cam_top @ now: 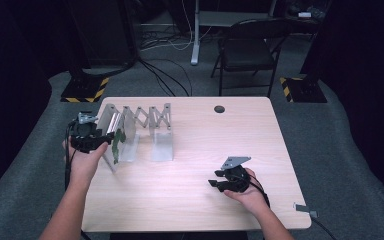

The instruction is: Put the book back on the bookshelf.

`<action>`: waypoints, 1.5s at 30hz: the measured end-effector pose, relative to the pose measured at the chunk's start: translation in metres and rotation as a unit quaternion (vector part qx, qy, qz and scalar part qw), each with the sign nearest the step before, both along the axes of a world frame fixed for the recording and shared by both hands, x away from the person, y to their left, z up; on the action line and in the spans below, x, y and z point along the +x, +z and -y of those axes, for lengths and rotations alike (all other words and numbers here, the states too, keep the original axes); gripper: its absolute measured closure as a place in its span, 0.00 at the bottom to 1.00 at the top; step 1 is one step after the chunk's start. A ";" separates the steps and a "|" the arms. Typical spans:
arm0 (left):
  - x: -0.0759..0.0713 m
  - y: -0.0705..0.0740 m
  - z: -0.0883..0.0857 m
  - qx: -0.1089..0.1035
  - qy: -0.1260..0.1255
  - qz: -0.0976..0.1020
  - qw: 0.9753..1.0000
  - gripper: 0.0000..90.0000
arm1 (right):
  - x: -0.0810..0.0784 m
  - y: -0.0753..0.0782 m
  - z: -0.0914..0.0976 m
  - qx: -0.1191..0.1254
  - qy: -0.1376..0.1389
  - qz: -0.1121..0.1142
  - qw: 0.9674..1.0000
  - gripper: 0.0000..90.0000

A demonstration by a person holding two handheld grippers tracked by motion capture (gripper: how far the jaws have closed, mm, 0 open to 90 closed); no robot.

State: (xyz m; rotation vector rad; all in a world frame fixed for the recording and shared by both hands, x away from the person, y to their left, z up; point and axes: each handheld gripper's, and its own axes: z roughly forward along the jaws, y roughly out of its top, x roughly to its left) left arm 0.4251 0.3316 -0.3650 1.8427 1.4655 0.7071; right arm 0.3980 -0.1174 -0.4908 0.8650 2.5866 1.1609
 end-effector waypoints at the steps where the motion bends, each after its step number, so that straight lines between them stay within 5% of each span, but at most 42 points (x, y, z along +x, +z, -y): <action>1: -0.001 0.000 0.001 -0.002 -0.001 0.003 1.000 0.57 | 0.000 0.000 0.000 -0.001 0.000 0.000 1.000 0.59; 23: -0.028 0.014 0.021 -0.013 -0.077 0.000 0.997 0.56 | 0.000 0.000 0.000 0.001 -0.003 0.002 1.000 0.59; 45: -0.056 -0.013 0.064 -0.003 -0.179 -0.004 0.984 0.56 | -0.001 0.004 0.002 0.003 -0.005 0.009 1.000 0.59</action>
